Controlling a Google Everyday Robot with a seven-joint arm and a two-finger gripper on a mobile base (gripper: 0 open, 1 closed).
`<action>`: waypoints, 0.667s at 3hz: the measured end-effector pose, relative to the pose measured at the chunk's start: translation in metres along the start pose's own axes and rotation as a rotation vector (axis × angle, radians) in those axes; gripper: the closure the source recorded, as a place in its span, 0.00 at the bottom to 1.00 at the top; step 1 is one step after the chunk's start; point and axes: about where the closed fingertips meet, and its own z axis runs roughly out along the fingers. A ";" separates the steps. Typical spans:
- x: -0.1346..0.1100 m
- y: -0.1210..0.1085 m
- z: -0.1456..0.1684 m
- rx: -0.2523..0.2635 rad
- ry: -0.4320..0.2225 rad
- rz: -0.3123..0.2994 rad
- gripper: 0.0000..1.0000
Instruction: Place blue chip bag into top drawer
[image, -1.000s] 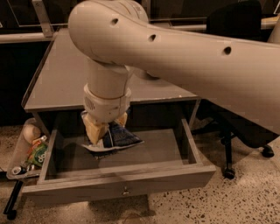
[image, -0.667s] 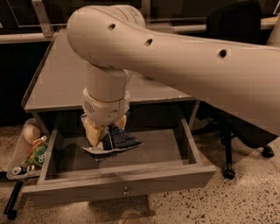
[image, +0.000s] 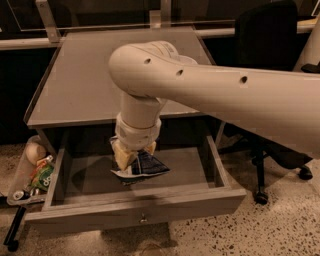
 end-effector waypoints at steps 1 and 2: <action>-0.005 -0.019 0.029 -0.006 -0.009 0.039 1.00; -0.012 -0.030 0.054 -0.015 -0.028 0.070 1.00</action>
Offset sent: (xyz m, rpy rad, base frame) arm 0.0377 -0.0063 -0.0905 0.0451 -0.0020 -0.1191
